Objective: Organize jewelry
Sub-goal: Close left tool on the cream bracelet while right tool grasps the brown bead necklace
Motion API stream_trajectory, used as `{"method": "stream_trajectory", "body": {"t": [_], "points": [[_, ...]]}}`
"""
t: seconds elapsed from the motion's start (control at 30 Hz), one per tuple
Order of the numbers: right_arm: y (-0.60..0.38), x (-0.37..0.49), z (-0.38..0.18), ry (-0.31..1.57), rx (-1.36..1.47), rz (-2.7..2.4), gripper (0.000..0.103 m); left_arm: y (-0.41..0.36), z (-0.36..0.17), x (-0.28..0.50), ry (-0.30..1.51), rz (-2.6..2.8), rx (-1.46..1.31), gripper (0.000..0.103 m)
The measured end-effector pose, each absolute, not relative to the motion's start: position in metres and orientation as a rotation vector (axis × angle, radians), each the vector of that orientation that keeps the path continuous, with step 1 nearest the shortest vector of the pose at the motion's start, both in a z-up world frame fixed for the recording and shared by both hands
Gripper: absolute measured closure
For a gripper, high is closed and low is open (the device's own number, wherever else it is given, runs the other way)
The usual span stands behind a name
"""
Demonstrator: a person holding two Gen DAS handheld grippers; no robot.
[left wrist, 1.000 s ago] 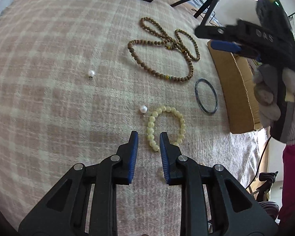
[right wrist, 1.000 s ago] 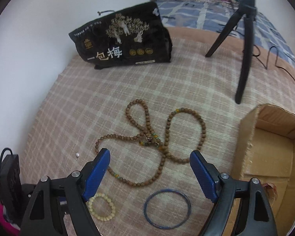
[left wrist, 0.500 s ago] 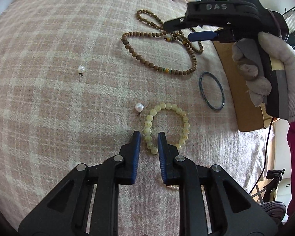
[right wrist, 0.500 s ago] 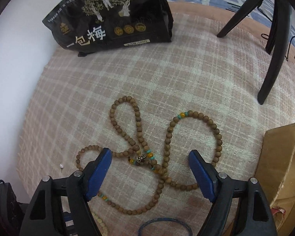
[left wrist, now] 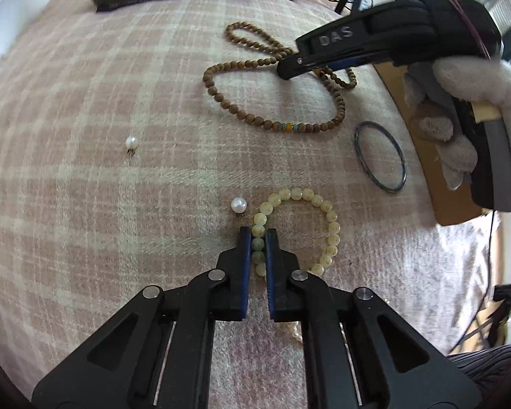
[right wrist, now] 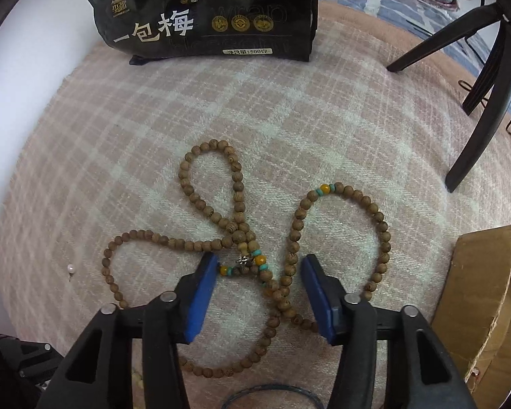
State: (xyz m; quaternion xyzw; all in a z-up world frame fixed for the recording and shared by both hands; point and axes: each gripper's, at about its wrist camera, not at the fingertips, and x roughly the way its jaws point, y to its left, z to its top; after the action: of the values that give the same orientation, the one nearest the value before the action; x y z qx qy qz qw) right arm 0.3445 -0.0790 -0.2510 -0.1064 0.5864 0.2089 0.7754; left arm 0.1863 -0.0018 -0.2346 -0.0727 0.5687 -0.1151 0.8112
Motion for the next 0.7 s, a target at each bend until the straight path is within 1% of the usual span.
{"method": "stream_trajectory", "body": {"t": [0.03,0.1,0.13,0.2,0.37,0.7], "points": [[-0.076,0.343,-0.251,1.262,-0.238,0.451,0.063,-0.004,-0.234,0.186,1.210,-0.244,-0.151,0.098],[-0.071,0.338,-0.251,1.247,-0.248,0.452,0.077,-0.004,-0.234,0.187,1.208,-0.245,-0.163,0.098],[-0.069,0.336,-0.251,1.242,-0.248,0.457,0.081,-0.003,-0.234,0.187,1.208,-0.247,-0.176,0.098],[-0.066,0.333,-0.249,1.234,-0.245,0.460,0.094,-0.002,-0.232,0.188,1.205,-0.253,-0.204,0.098],[-0.072,0.331,-0.244,1.229,-0.155,0.468,0.095,-0.003,-0.223,0.184,1.189,-0.274,-0.231,0.098],[-0.095,0.312,-0.207,1.168,-0.035,0.518,0.095,0.002,-0.189,0.175,1.119,-0.306,-0.253,0.098]]}}
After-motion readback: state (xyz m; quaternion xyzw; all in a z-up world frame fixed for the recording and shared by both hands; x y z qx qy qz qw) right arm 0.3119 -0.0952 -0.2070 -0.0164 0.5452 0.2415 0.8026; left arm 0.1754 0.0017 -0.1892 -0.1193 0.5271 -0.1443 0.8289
